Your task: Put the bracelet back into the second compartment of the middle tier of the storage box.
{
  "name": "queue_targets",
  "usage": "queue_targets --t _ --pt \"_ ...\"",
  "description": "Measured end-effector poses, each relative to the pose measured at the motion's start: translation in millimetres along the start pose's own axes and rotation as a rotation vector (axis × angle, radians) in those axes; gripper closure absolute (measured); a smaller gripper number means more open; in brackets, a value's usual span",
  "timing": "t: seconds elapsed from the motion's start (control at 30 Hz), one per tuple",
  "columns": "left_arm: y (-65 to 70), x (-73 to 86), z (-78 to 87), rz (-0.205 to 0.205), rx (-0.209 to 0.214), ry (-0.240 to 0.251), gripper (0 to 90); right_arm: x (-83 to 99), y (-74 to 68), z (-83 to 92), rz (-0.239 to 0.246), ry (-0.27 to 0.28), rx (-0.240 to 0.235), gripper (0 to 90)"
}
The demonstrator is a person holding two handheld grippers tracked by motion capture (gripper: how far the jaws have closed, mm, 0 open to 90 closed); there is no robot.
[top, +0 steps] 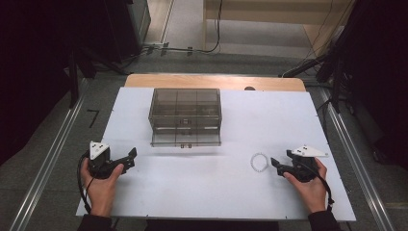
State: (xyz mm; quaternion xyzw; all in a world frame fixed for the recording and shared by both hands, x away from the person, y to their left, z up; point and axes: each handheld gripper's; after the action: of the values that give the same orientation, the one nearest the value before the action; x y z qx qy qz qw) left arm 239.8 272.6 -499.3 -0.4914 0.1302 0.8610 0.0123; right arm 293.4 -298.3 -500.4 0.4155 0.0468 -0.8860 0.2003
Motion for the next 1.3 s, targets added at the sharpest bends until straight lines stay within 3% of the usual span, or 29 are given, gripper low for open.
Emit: queue_targets --t 0.23,0.87,1.3 --pt "-0.2 0.1 -0.2 -0.001 0.003 -0.004 1.5 -2.1 -3.5 -2.9 0.005 -0.007 -0.02 30.4" --pt "-0.6 0.2 -0.3 0.0 0.004 -0.006 1.5 -6.4 -10.9 -11.5 0.017 -0.021 -0.019 32.2" --pt "-0.8 0.3 -0.5 -0.001 0.004 -0.007 1.5 -7.5 -15.3 -15.3 0.032 -0.037 -0.008 38.3"
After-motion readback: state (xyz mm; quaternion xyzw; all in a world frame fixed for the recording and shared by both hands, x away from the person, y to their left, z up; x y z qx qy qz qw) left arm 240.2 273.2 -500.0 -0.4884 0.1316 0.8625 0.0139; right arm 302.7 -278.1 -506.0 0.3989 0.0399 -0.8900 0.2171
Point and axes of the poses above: each handheld gripper's, and its own axes: z roughly backward along the jaws, x roughly out of its underside, y roughly to its right, and after that the axes turned 7 degrees about x, right-handed
